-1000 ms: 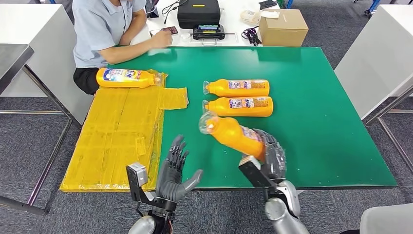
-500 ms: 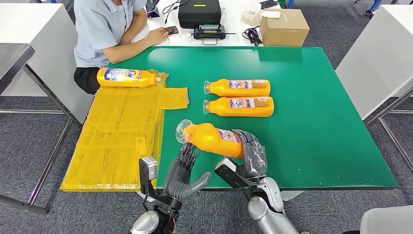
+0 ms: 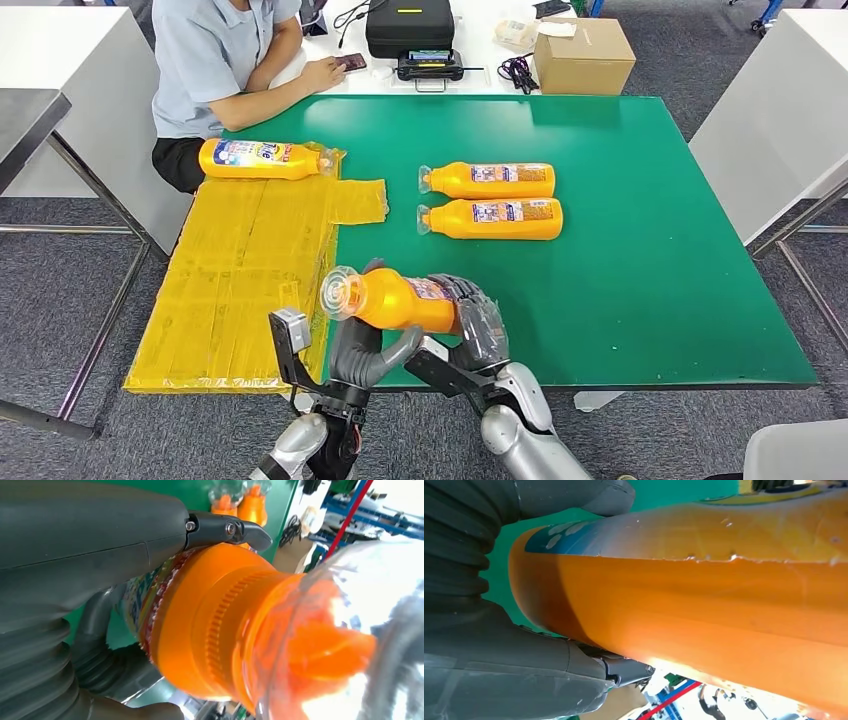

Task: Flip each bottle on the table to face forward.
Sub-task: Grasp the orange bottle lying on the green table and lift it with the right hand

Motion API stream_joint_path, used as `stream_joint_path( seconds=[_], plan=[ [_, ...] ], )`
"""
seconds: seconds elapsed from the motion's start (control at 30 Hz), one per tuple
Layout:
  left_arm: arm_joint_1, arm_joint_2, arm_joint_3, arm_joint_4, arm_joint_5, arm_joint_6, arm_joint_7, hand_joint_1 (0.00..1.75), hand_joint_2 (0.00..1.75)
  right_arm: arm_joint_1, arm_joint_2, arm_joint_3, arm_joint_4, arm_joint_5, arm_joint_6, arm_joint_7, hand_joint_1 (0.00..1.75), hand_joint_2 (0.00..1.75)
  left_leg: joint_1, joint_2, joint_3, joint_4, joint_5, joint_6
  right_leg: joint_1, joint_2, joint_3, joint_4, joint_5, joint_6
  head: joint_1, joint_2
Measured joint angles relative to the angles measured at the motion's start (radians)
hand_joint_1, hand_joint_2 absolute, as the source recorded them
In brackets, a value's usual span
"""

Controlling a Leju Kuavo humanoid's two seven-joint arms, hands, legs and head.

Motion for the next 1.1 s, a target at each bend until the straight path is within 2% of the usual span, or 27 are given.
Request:
stream_joint_path(
  seconds=[0.43,0.47,0.57,0.6,0.63,0.7,0.77,1.1],
  plan=[
    [-0.013,-0.008,0.021,0.001,0.005,0.021,-0.026,0.00,1.75,-0.012,0.006,0.047,0.011,-0.025,0.007,-0.003,1.75,1.75,0.000,0.000,0.000,0.000,0.000,0.000,0.000,0.000,0.000,0.000,0.000,0.000,0.000,0.000],
    [-0.013,-0.008,0.022,0.001,0.005,0.021,-0.026,0.13,1.75,-0.012,0.006,0.047,0.011,-0.026,0.007,-0.003,1.75,1.75,0.000,0.000,0.000,0.000,0.000,0.000,0.000,0.000,0.000,0.000,0.000,0.000,0.000,0.000],
    [-0.013,-0.008,0.023,0.001,0.005,0.020,-0.026,1.42,1.75,-0.013,0.006,0.049,0.012,-0.027,0.009,-0.003,1.75,1.75,0.000,0.000,0.000,0.000,0.000,0.000,0.000,0.000,0.000,0.000,0.000,0.000,0.000,0.000],
    [-0.013,-0.008,0.023,0.001,0.005,0.018,-0.027,1.73,1.75,-0.014,0.006,0.051,0.013,-0.030,0.011,-0.004,1.63,1.75,0.000,0.000,0.000,0.000,0.000,0.000,0.000,0.000,0.000,0.000,0.000,0.000,0.000,0.000],
    [-0.013,-0.008,0.024,0.001,0.004,0.017,-0.029,1.75,1.75,-0.015,0.006,0.053,0.014,-0.034,0.014,-0.004,1.52,1.75,0.000,0.000,0.000,0.000,0.000,0.000,0.000,0.000,0.000,0.000,0.000,0.000,0.000,0.000],
    [-0.014,-0.009,0.025,0.001,-0.002,0.015,-0.038,1.75,1.75,-0.017,0.007,0.055,0.017,-0.047,0.024,-0.007,0.65,1.75,0.000,0.000,0.000,0.000,0.000,0.000,0.000,0.000,0.000,0.000,0.000,0.000,0.000,0.000],
    [-0.015,-0.009,0.027,0.001,-0.012,0.015,-0.049,1.75,1.75,-0.018,0.008,0.057,0.020,-0.062,0.037,-0.008,0.00,1.75,0.000,0.000,0.000,0.000,0.000,0.000,0.000,0.000,0.000,0.000,0.000,0.000,0.000,0.000],
    [-0.014,-0.009,0.030,-0.011,-0.056,0.060,-0.095,1.75,1.75,-0.020,0.011,0.058,0.046,-0.115,0.077,-0.014,0.00,1.75,0.000,0.000,0.000,0.000,0.000,0.000,0.000,0.000,0.000,0.000,0.000,0.000,0.000,0.000]
  ],
)
